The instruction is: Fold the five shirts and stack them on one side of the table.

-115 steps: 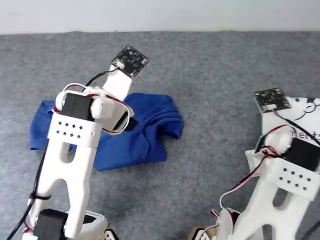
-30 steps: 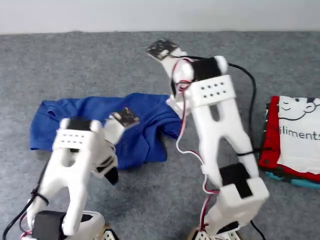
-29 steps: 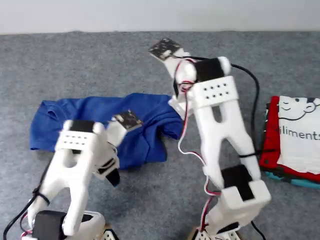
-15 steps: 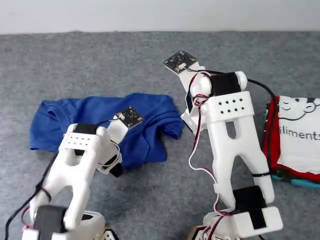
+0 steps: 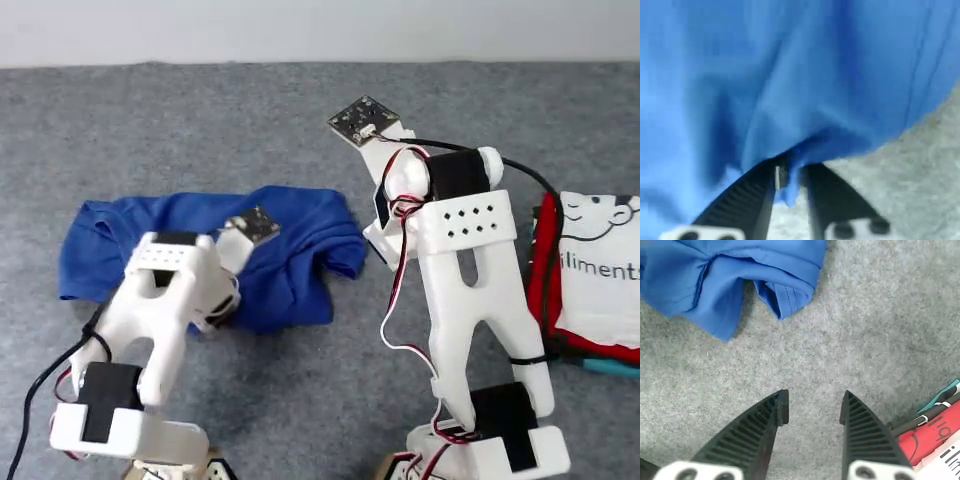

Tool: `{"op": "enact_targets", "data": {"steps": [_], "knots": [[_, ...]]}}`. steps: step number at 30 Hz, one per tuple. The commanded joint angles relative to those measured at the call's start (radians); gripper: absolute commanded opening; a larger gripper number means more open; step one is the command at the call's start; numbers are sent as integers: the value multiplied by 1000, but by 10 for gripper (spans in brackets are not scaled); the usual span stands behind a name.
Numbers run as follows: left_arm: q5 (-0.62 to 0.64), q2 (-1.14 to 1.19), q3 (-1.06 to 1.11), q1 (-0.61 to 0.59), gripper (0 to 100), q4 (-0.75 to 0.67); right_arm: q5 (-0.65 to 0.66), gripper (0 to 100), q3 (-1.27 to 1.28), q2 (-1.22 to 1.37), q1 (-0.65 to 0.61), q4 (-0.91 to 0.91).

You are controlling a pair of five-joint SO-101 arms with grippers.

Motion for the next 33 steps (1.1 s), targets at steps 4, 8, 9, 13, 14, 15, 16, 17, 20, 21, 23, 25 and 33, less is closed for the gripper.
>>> {"op": "enact_targets", "data": {"steps": [4, 8, 9, 13, 14, 15, 16, 17, 20, 21, 23, 25, 33], "knots": [[28, -253, -176, -144, 14, 178, -12, 169, -3, -50, 12, 39], [28, -427, -302, -253, 14, 284, -12, 169, -3, -48, 12, 39], [26, -454, -325, -279, 14, 302, -9, 169, -3, -47, 10, 39], [26, -500, -383, -388, 14, 348, -8, 169, -3, -41, 5, 38], [26, -502, -390, -417, 14, 353, -8, 169, -3, -41, 4, 36], [26, -502, -395, -448, 14, 353, -8, 169, -3, -39, 4, 35], [23, -502, -397, -482, 14, 350, -8, 169, -3, -39, 4, 33], [11, -502, -395, -514, 14, 347, -8, 169, -3, -39, 4, 33], [-12, -499, -390, -598, 14, 342, -6, 170, -3, -38, -15, 31], [-12, -499, -389, -624, 14, 334, -6, 171, 0, -38, -25, 31], [-12, -499, -389, -690, 14, 305, -6, 172, 8, -36, -61, 30], [-12, -497, -384, -767, 14, 270, -6, 172, 12, -22, -96, 30], [-31, -499, -275, -1011, 14, 149, -11, 171, 11, 87, -226, 18]]}}
